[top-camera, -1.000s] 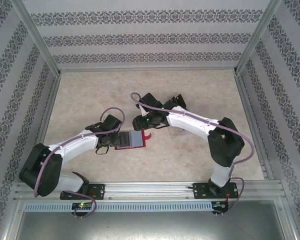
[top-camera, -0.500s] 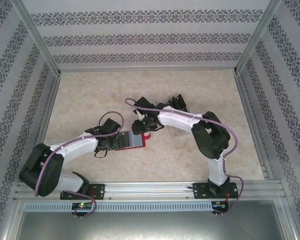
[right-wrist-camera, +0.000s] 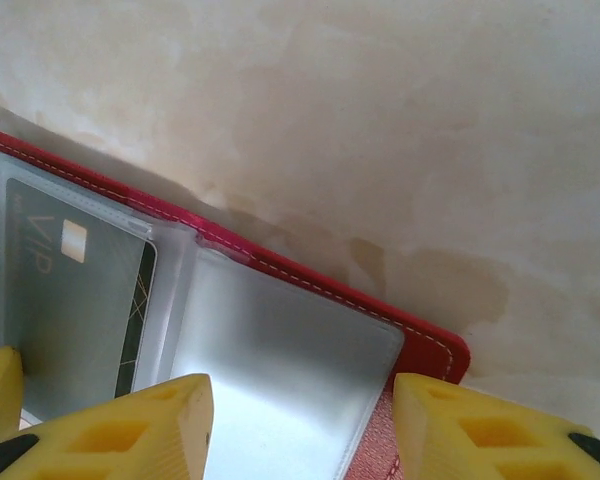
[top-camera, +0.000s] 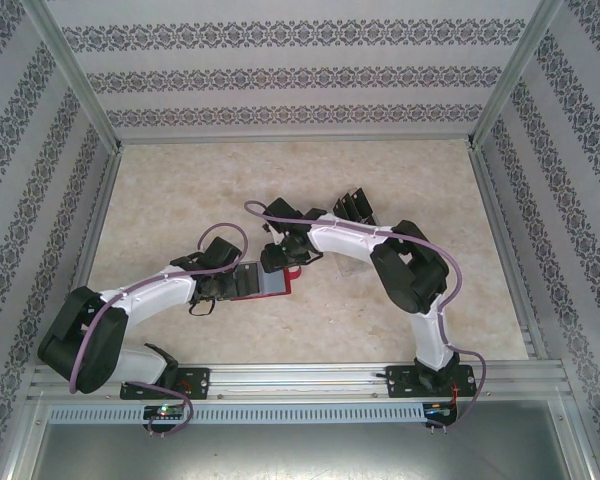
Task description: Put the credit cards into the card holder
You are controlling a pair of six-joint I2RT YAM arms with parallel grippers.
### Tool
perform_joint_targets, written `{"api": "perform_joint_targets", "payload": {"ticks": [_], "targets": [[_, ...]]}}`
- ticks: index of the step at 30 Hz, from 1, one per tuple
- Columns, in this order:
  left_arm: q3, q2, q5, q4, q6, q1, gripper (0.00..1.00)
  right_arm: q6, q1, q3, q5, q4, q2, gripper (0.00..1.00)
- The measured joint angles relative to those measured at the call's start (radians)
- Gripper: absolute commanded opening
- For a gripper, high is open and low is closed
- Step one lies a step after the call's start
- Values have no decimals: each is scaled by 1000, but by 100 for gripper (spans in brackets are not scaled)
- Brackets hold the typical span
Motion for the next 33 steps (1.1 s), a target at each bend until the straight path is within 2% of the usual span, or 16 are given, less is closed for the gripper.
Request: {"api": "perform_joint_targets", "payload": {"ticks": [19,33], "targets": [[-2,0,0,3,0,0,100,3,11,16,-34,17,33,48],[-11,-15,0,7,0,0,100,75,11,16,-191,84,40,48]]}}
